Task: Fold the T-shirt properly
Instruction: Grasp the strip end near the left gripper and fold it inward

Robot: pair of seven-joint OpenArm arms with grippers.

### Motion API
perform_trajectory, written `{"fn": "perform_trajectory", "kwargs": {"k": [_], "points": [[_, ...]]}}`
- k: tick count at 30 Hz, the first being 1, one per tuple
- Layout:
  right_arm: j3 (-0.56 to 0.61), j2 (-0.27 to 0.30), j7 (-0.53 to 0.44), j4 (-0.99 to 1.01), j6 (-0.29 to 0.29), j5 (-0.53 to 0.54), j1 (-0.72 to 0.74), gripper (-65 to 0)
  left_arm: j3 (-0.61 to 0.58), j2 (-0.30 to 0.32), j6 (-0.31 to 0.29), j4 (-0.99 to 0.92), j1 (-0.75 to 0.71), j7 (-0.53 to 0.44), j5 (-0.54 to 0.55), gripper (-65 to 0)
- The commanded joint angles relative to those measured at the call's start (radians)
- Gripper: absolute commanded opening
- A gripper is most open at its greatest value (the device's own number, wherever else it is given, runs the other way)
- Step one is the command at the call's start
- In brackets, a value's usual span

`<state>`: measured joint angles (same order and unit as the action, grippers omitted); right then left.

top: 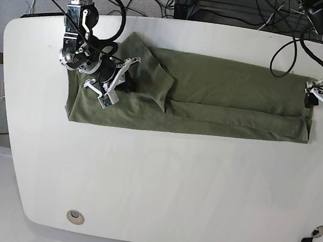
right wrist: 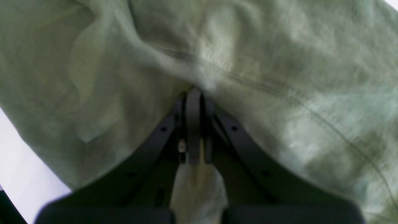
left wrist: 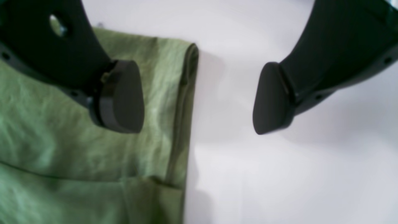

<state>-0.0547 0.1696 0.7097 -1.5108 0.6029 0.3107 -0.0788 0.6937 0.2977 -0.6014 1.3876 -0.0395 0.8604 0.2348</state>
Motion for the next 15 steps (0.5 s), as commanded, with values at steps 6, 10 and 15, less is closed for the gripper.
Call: {"fn": "perform_trajectory", "kwargs": {"k": [6,10,15], "points": [[0.002,0.008,0.041,-0.001,0.048,-0.041,-0.002,-65.0,-0.078,0.025,-0.005,-0.089,0.043,-0.022,0.073,-13.3],[0.002,0.008,0.041,-0.001,0.048,-0.041,-0.003,-65.0,-0.131,-0.002,-0.005,-0.078,0.051,-0.025,0.073,-13.6],[0.0,0.008,0.041,-0.001,0.048,-0.037,-0.005,-65.0,-0.139,-0.033,-0.005,-0.027,0.051,-0.025,0.07,-26.4]]}}
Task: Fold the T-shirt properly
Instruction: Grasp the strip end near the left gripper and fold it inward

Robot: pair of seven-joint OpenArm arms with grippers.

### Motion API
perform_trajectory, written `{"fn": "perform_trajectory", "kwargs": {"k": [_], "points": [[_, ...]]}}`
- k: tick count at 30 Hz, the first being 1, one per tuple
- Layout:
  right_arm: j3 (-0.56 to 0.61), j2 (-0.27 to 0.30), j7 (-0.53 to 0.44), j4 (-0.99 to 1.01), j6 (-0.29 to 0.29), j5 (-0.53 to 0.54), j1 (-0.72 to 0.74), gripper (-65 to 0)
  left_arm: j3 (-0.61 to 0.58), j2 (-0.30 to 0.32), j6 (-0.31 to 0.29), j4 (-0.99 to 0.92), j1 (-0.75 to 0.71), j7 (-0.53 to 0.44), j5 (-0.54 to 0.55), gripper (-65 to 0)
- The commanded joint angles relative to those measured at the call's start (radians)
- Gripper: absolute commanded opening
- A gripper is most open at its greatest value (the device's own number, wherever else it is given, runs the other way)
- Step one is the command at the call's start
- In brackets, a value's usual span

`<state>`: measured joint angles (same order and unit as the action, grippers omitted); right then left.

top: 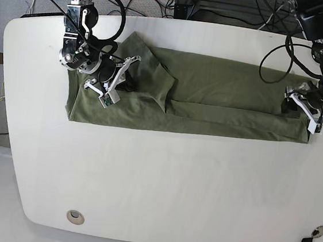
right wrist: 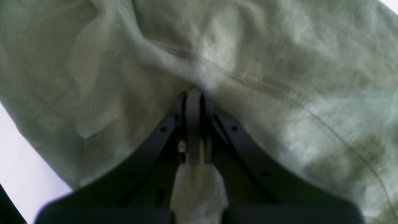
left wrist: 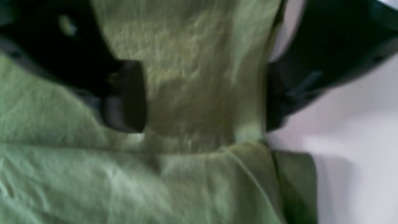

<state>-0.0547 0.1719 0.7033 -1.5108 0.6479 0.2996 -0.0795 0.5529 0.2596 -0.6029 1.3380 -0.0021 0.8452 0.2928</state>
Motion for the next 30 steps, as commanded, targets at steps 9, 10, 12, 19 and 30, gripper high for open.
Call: {"fn": "perform_trajectory", "kwargs": {"k": [9,10,12,19,30], "points": [[0.0,0.002,0.048,-0.001,0.003,-0.029,-0.004,-65.0,0.006,0.002,-0.004,0.188,-0.012,-0.011,0.013,-63.8],[0.0,0.002,0.048,-0.001,0.003,-0.029,-0.004,-65.0,0.005,0.002,-0.004,0.232,-0.031,-0.008,0.013,-63.8],[0.0,0.001,0.048,-0.001,0.003,-0.029,-0.004,-65.0,0.002,-0.012,-0.004,0.34,-0.065,0.0,0.013,-63.8],[0.0,-0.001,0.048,-0.001,0.003,-0.026,-0.003,-65.0,-0.075,-0.061,-0.004,0.565,-0.118,0.133,0.013,-63.8],[0.0,-0.001,0.048,-0.001,0.002,-0.026,-0.003,-65.0,-0.328,-0.259,-0.004,0.588,-0.134,0.133,0.013,-63.8]]}}
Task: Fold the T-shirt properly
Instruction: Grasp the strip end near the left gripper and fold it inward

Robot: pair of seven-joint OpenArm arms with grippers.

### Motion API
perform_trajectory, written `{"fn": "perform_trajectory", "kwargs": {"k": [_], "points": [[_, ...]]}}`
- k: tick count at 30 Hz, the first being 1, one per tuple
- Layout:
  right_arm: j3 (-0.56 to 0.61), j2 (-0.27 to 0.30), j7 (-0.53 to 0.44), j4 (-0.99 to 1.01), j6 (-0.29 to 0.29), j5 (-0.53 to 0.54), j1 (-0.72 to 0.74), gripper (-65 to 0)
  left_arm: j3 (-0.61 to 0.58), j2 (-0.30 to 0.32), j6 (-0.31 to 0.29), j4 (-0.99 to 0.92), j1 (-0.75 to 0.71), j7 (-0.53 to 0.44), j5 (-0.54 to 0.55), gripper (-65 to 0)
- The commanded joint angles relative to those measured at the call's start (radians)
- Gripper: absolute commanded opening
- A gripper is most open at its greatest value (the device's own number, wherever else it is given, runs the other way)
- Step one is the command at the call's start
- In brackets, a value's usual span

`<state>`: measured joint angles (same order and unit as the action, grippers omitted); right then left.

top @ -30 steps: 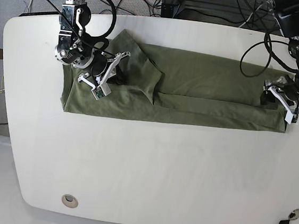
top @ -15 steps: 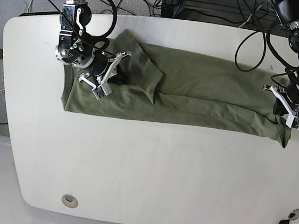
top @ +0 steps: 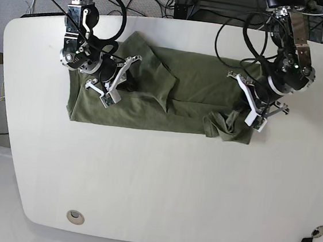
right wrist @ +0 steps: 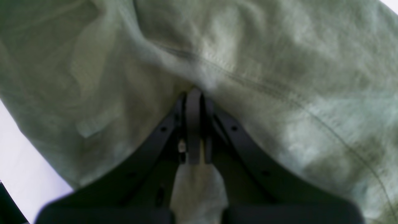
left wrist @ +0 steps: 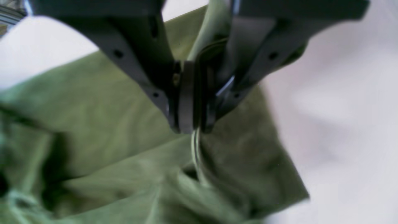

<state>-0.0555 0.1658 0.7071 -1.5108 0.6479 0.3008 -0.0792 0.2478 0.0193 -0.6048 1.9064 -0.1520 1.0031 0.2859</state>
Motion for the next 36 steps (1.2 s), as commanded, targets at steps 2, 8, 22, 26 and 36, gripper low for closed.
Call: {"fn": "perform_trajectory", "kwargs": {"k": [2,8,22,26,36], "points": [[0.001,0.005,0.044,-0.001,0.002,-0.025,-0.003,-65.0,-0.061,-0.048,0.0,0.02,0.018,-0.025,0.02,-63.8],[0.001,0.004,0.044,0.0,0.002,-0.022,-0.001,-65.0,-0.129,-0.155,0.003,0.02,0.019,-0.025,0.019,-63.8],[0.003,-0.024,0.044,0.0,0.003,-0.024,0.0,-65.0,-0.256,-0.176,0.006,-0.028,0.059,-0.023,0.017,-34.9],[0.003,-0.041,0.044,0.0,0.003,-0.032,0.002,-65.0,-0.347,-0.176,0.006,-0.003,0.059,-0.013,0.022,-19.3],[0.003,-0.042,0.044,0.0,-0.001,-0.032,0.002,-65.0,-0.287,-0.088,0.001,0.071,0.151,0.044,0.014,-18.9]]}}
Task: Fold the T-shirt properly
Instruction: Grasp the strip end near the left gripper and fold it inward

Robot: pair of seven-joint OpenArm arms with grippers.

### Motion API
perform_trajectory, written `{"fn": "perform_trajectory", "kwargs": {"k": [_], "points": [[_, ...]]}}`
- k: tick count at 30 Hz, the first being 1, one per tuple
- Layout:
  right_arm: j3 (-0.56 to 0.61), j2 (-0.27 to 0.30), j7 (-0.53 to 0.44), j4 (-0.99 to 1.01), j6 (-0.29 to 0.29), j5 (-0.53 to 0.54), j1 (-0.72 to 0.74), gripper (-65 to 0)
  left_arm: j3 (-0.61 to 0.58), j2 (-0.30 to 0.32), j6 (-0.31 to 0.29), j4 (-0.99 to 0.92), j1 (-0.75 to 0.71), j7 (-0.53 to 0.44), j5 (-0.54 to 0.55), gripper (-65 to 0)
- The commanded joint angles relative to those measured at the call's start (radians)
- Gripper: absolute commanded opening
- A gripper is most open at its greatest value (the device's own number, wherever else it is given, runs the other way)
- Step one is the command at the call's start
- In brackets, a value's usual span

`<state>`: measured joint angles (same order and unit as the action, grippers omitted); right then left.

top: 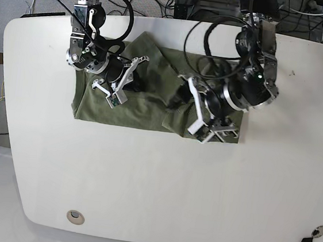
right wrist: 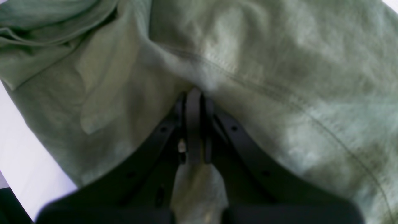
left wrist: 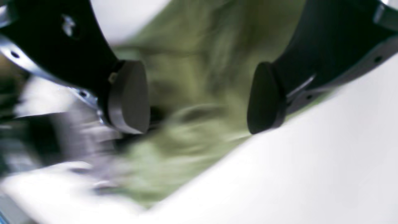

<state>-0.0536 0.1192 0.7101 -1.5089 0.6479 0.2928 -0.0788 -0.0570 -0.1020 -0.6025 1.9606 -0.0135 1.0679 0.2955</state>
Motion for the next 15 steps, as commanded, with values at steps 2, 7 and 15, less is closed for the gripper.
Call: {"fn": "perform_trajectory", "kwargs": {"k": [2,7,15], "points": [[0.001,0.004,0.041,-0.002,-0.001,-0.024,0.001,-65.0,0.053,0.106,0.0,0.013,0.025,-0.038,-0.032,-18.9],[0.001,0.004,0.041,-0.002,-0.001,-0.024,-0.002,-65.0,0.059,0.192,0.0,0.012,-0.01,-0.067,-0.094,-30.5],[0.001,0.003,0.041,-0.002,-0.001,-0.022,-0.002,-65.0,0.059,0.186,0.003,-0.059,-0.093,-0.07,-0.206,-65.0]]}}
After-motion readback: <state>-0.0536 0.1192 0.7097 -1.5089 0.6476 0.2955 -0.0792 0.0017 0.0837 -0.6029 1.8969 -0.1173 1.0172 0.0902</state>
